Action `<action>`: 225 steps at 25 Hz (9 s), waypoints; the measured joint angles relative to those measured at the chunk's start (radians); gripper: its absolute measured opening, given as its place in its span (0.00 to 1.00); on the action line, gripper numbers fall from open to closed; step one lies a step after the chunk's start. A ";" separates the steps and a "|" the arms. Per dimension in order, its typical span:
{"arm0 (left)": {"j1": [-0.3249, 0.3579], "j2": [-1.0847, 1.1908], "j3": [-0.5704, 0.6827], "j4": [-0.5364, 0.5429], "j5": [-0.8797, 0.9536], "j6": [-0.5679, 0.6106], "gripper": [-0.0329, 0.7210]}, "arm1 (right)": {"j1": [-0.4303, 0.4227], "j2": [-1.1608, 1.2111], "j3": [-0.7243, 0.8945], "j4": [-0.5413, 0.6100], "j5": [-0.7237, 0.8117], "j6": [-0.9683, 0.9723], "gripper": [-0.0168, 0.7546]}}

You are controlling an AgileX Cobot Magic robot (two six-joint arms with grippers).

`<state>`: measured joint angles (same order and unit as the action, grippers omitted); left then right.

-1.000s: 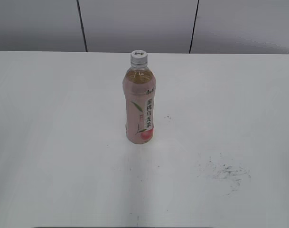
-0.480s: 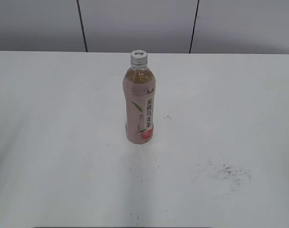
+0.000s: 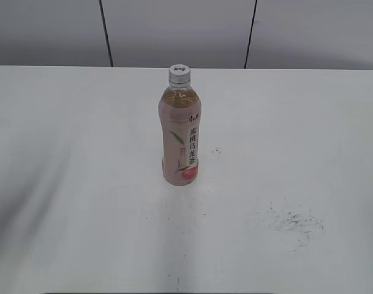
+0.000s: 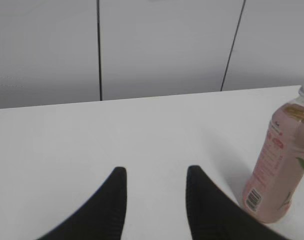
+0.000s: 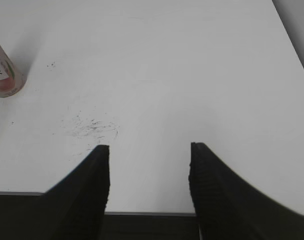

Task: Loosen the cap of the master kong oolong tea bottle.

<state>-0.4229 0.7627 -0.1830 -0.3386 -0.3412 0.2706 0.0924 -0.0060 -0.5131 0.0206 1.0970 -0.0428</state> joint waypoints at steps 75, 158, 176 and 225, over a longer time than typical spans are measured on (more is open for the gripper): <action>-0.255 1.342 -0.623 0.737 -0.792 -0.414 0.56 | 0.000 0.015 0.000 0.107 0.000 -0.018 0.53; -0.256 1.386 -0.631 0.756 -0.845 -0.415 0.56 | 0.522 1.821 -1.162 0.094 0.122 -0.971 0.42; -0.256 1.386 -0.631 0.757 -0.845 -0.416 0.56 | 0.523 1.790 -1.182 0.090 0.120 0.192 0.76; -0.256 1.386 -0.631 0.770 -0.845 -0.416 0.56 | 0.523 1.810 -1.186 0.147 0.127 -0.794 0.76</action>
<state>-0.6785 2.1482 -0.8143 0.4315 -1.1861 -0.1458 0.6151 1.8041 -1.6996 0.1674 1.2241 -0.8364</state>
